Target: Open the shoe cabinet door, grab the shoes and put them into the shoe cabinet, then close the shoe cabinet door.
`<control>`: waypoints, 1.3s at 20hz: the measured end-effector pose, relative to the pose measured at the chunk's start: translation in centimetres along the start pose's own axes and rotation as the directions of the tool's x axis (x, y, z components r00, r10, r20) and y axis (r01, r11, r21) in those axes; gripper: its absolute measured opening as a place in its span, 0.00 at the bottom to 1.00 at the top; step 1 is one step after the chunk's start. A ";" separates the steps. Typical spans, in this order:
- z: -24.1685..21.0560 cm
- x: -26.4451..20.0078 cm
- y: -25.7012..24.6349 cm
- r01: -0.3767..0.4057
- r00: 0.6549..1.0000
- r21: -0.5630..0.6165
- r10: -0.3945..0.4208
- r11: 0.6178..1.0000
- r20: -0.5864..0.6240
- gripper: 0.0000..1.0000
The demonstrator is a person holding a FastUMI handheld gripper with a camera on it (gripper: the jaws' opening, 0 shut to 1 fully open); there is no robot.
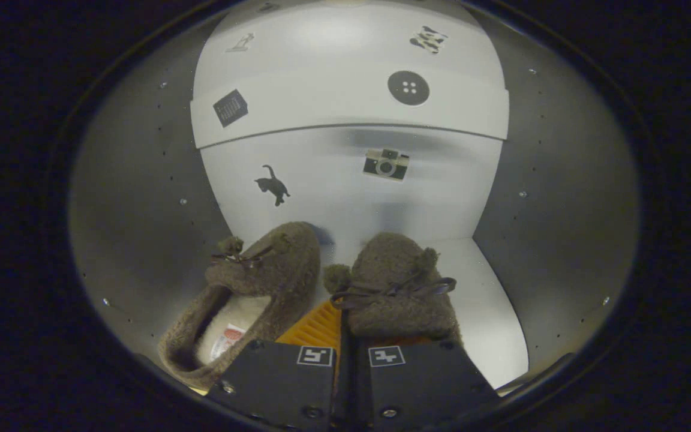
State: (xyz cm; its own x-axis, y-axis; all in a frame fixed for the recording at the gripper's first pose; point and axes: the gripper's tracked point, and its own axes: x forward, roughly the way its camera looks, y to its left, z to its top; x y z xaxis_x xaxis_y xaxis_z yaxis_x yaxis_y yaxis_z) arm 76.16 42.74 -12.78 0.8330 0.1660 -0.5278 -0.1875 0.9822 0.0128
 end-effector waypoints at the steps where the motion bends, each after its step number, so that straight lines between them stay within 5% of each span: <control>1: -0.1 -0.1 0.1 0.005 1.000 -0.007 -0.005 1.000 -0.010 0.10; 6: -0.2 -1.5 0.3 0.007 1.000 0.004 -0.007 1.000 0.008 0.22; 11: 0.0 -6.2 0.8 -0.028 0.993 -0.003 0.028 1.000 0.116 0.59; 14: 0.4 -10.5 0.3 -0.005 0.970 -0.045 0.016 0.999 0.242 0.68; 17: -1.2 -14.7 1.2 -0.033 0.952 -0.044 0.044 0.999 0.303 1.00; 26: -7.8 -30.1 2.3 -0.064 0.889 -0.038 0.074 0.997 0.451 0.99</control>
State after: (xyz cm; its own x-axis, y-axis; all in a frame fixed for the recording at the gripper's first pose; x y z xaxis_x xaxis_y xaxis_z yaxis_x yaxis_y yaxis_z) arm 46.59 39.31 -3.44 0.9619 0.2600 -0.0851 -0.2597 0.9656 0.0143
